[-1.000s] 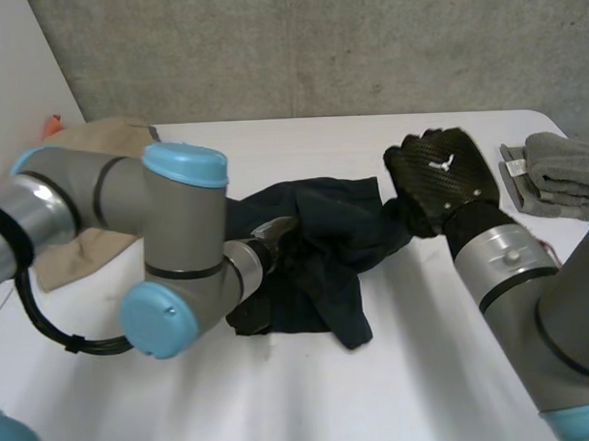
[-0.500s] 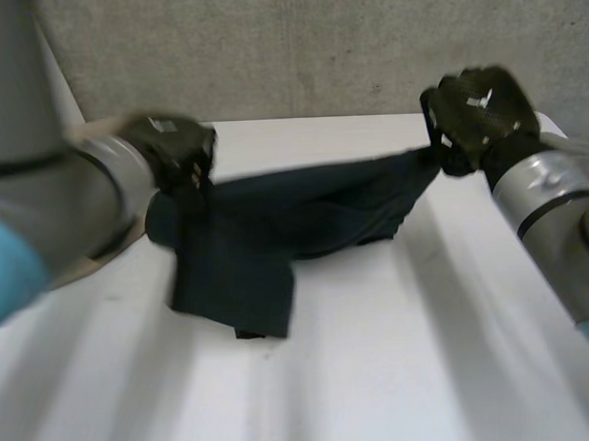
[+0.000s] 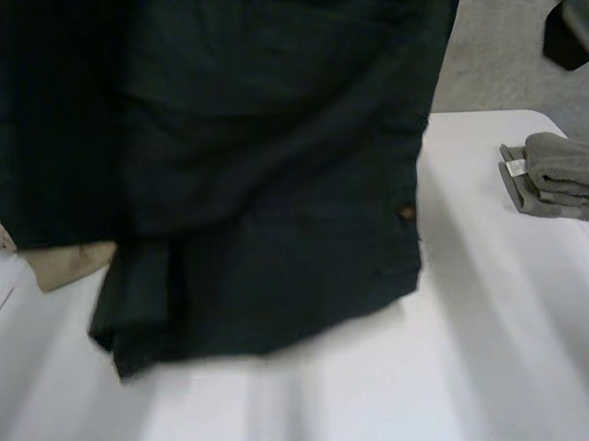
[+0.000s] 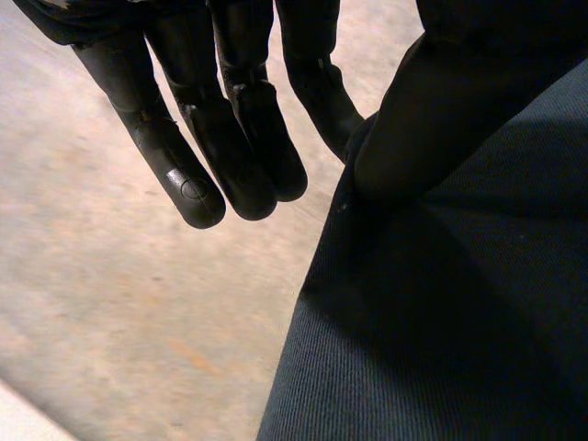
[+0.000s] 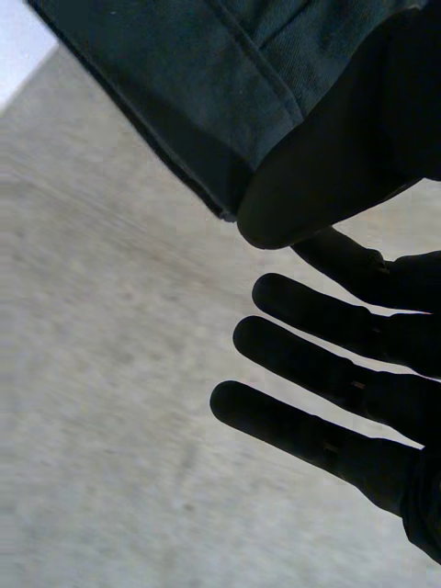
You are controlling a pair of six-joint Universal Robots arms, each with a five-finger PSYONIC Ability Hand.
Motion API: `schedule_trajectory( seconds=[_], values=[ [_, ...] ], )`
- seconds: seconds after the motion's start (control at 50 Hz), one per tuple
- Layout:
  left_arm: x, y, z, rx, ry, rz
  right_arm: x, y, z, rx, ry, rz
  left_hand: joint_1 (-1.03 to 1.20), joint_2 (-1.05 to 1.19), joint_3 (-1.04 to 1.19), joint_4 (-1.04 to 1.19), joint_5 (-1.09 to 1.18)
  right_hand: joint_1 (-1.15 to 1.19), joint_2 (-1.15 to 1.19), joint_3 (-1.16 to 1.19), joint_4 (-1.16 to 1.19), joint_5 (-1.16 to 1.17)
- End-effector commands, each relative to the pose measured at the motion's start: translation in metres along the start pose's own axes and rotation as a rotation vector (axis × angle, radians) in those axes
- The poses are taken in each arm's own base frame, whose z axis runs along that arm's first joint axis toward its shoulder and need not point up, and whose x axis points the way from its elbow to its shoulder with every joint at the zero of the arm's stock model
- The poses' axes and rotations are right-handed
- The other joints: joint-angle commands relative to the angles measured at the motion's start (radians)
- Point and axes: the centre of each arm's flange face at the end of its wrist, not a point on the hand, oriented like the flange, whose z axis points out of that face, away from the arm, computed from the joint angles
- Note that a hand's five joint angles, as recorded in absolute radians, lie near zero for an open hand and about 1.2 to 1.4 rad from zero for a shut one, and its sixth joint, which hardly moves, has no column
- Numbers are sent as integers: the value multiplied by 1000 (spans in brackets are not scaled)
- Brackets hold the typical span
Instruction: Fold the laundry.
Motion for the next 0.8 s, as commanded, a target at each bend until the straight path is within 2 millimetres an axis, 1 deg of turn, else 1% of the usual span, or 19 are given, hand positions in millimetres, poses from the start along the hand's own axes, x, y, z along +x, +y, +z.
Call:
schedule_trajectory(
  seconds=[0.02, 0.06, 0.08, 0.12, 0.14, 0.16, 0.2, 0.22, 0.26, 0.28, 0.3, 0.36, 0.42, 0.44, 0.52, 0.58, 0.64, 0.7, 0.8],
  values=[
    [67, 91, 53, -41, 110, -6, 1, 88, 20, -191, 68, 19, 238, 197, 202, 197, 216, 251, 218, 210, 203, 211],
    [82, 118, 65, -61, 115, -4, 1, 112, 23, -232, 95, 16, 238, 197, 202, 197, 216, 251, 218, 210, 203, 211],
    [96, 146, 75, -87, 107, -11, 2, 137, 27, -262, 127, 4, 238, 197, 202, 197, 216, 251, 218, 210, 203, 211],
    [110, 172, 82, -106, 105, -19, 5, 163, 30, -283, 167, -8, 238, 197, 202, 197, 216, 251, 218, 210, 203, 211],
    [117, 195, 92, -111, 75, -31, 5, 173, 32, -284, 188, -14, 238, 197, 202, 197, 216, 251, 218, 210, 203, 211],
    [120, 206, 96, -112, 60, -43, 7, 192, 37, -258, 241, -19, 238, 197, 202, 197, 216, 251, 218, 210, 203, 211],
    [125, 225, 102, -120, 24, -70, 9, 204, 42, -207, 289, -19, 238, 197, 202, 197, 216, 251, 218, 210, 203, 211],
    [127, 237, 106, -133, -15, -103, 12, 212, 46, -150, 326, -17, -131, -172, -167, -171, -153, 251, 218, 210, 203, 211],
    [122, 238, 109, -138, -63, -133, 11, 217, 51, -84, 335, -16, -777, -818, -813, -818, -799, -374, -407, -415, -422, -414],
    [121, 236, 109, -137, -77, -144, 10, 218, 53, -59, 329, -20, -984, -1025, -1020, -1024, -1006, -686, -719, -727, -733, -725],
    [120, 233, 109, -141, -105, -171, 7, 216, 58, 6, 320, -34, -984, -1025, -1020, -1024, -1006, -971, -1004, -1012, -1018, -1010],
    [109, 205, 110, -67, -137, -213, -2, 214, 58, 29, 286, -92, -984, -1025, -1020, -1024, -1006, -971, -1004, -1012, -1018, -1010],
    [100, 191, 109, -27, -142, -213, -5, 195, 57, 41, 240, -135, -984, -1025, -1020, -1024, -1006, -971, -1004, -1012, -1018, -1010],
    [93, 182, 107, -4, -144, -208, -5, 183, 55, 41, 216, -140, -984, -1025, -1020, -1024, -1006, -971, -1004, -1012, -1018, -1010],
    [79, 166, 97, 18, -145, -191, -6, 154, 46, -6, 133, -150, -984, -1025, -1020, -1024, -1006, -971, -1004, -1012, -1018, -1010],
    [72, 157, 85, -4, -123, -193, -6, 147, 37, -84, 57, -156, -984, -1025, -1020, -1024, -1006, -971, -1004, -1012, -1018, -1010],
    [73, 153, 59, -96, -45, -205, -6, 140, 21, -211, -56, -160, -984, -1025, -1020, -1024, -1006, -971, -1004, -1012, -1018, -1010],
    [77, 152, 31, -200, 50, -225, -6, 141, 2, -353, -155, -154, -984, -1025, -1020, -1024, -1006, -960, -992, -1001, -1007, -999],
    [83, 154, -17, -397, 180, -278, -2, 148, -28, -559, -262, -120, -881, -921, -917, -921, -903, -742, -775, -783, -790, -782]
  ],
)
